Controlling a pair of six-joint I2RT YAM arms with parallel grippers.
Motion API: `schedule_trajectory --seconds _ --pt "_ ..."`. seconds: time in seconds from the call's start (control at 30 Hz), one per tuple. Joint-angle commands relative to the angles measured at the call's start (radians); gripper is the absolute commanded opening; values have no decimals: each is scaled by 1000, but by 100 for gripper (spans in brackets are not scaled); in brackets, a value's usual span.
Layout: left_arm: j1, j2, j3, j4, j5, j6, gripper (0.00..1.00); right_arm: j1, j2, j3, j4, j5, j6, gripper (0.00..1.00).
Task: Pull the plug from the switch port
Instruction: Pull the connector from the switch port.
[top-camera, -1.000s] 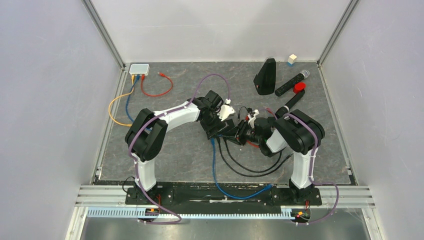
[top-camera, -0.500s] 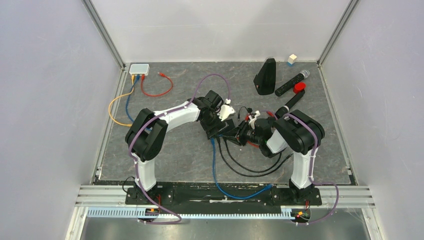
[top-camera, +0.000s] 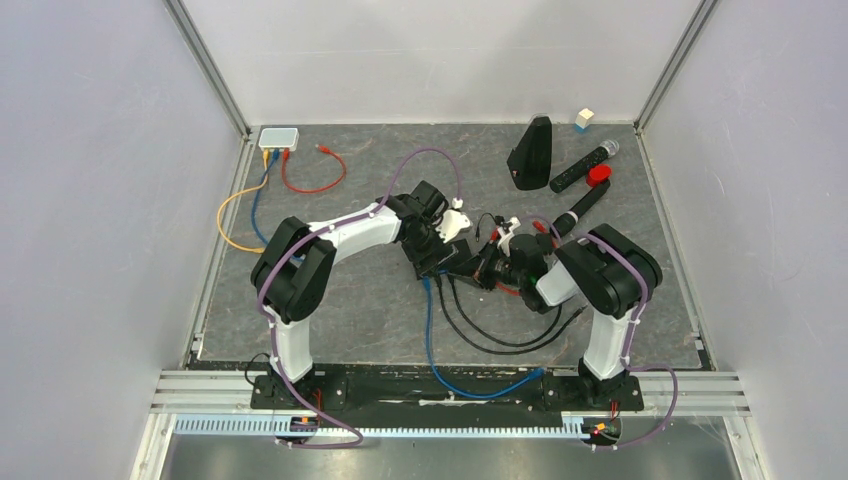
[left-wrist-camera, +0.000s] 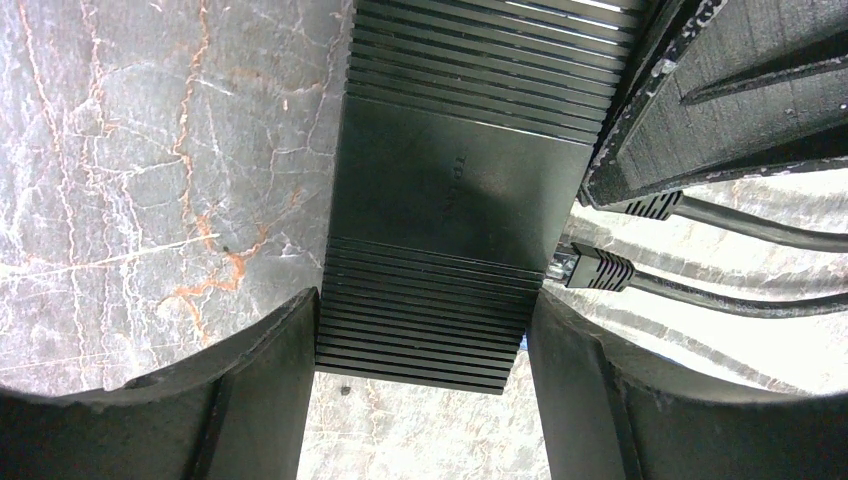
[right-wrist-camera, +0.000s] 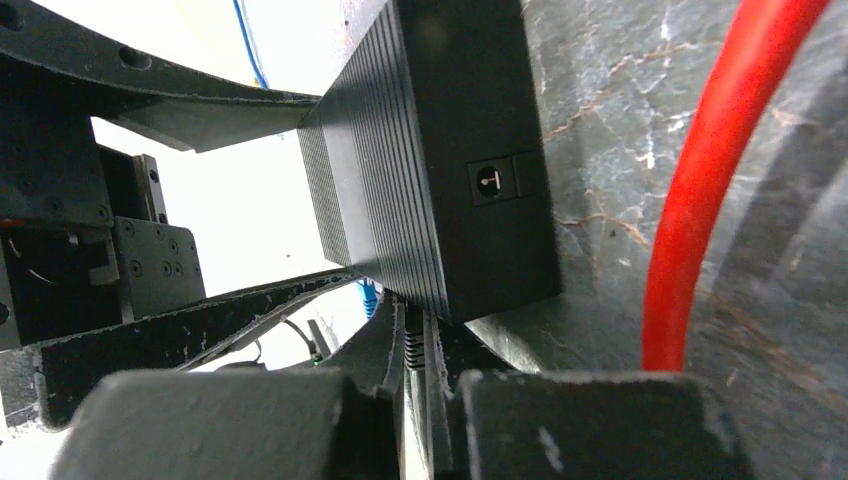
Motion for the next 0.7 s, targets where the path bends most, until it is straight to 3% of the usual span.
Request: schedule_trajectory --seconds 0.0,0.13,0.47,0.67 --pt "-12 43 0 -68 57 12 49 -8 -33 -31 -96 22 -110 0" --pt "-9 45 -4 -55 57 0 49 -6 -22 -120 7 -26 -92 0" --pt "2 61 0 -51 43 -6 49 -7 -49 -195 24 -80 -132 0" --pt "1 38 -4 -51 58 -9 70 -7 -167 -219 10 -86 -166 0"
